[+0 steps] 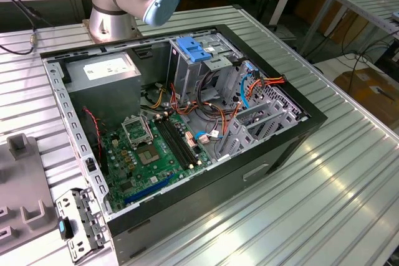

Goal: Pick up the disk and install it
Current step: 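Pick up the disk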

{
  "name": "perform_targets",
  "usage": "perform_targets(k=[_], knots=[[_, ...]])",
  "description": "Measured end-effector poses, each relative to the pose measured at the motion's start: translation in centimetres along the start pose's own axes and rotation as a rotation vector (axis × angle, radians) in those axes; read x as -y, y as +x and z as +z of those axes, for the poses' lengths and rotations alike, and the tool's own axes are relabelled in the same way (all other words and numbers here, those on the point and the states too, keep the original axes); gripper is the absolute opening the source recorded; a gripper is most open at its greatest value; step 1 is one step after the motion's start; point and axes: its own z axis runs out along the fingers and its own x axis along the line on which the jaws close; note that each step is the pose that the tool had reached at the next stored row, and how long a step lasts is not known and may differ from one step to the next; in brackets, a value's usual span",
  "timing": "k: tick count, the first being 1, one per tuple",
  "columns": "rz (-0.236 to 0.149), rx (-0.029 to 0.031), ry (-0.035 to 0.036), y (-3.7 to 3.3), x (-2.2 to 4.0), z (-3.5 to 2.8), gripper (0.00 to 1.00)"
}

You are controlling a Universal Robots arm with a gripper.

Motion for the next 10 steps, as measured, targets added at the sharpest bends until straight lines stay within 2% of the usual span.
perform_targets(k=[10], knots=[[0.0,0.0,0.0,0.0,0.0,-0.4,0.37]])
